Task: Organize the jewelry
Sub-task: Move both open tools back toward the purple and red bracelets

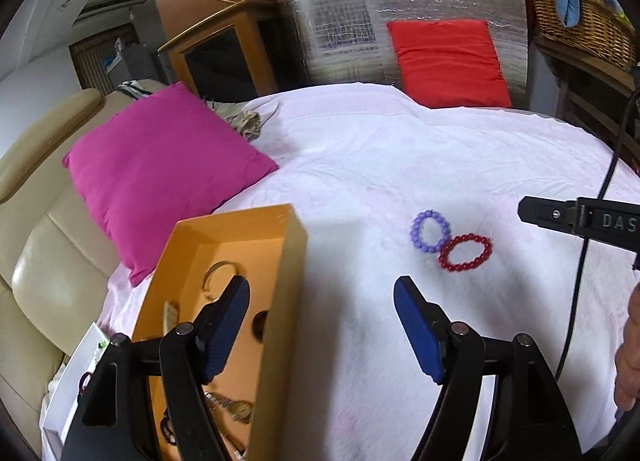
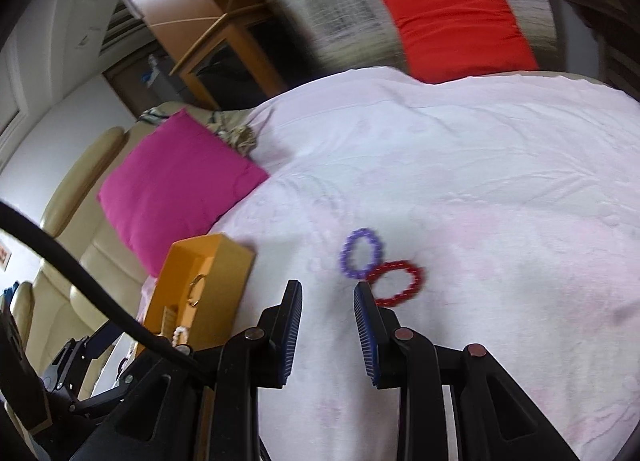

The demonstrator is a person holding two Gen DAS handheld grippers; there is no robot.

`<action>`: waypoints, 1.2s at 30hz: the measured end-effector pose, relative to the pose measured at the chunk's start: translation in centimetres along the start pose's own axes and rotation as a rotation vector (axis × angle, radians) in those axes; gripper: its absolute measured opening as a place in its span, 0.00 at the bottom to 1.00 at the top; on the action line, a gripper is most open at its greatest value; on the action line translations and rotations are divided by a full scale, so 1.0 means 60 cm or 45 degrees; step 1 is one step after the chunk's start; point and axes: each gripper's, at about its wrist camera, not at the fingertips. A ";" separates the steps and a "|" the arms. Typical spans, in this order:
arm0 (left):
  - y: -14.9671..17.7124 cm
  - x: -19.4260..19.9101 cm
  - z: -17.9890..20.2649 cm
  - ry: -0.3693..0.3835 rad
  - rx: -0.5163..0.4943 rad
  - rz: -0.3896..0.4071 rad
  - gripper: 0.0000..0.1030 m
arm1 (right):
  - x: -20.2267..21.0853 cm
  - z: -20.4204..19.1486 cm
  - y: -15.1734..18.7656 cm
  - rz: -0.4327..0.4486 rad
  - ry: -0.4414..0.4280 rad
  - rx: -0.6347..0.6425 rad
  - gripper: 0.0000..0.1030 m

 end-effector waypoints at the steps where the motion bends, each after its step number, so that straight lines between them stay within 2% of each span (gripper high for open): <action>1: -0.003 -0.005 0.006 0.000 -0.001 -0.001 0.73 | 0.002 0.005 -0.002 0.000 0.003 -0.011 0.29; 11: -0.037 -0.084 0.061 0.033 0.035 -0.042 0.73 | -0.006 0.057 -0.016 -0.025 0.049 -0.118 0.29; 17: -0.028 -0.149 0.068 0.031 0.040 -0.129 0.73 | -0.028 0.075 -0.016 -0.071 0.087 -0.169 0.29; 22: -0.004 -0.202 0.061 0.058 0.037 -0.273 0.73 | -0.049 0.086 -0.010 -0.118 0.128 -0.188 0.29; 27: 0.001 -0.196 0.057 0.084 0.011 -0.287 0.73 | -0.074 0.100 0.004 -0.184 0.162 -0.218 0.29; 33: 0.012 -0.202 0.049 0.102 0.053 -0.344 0.73 | -0.086 0.098 0.022 -0.227 0.183 -0.224 0.29; 36: 0.011 -0.199 0.044 0.102 0.058 -0.340 0.73 | -0.086 0.099 0.026 -0.233 0.190 -0.235 0.29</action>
Point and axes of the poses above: each gripper's, at about its wrist camera, not at the fingertips, and x roughly against the way its jaws point, z to its right, y to its underside, and after that the axes turned 3 degrees about x, right-handed
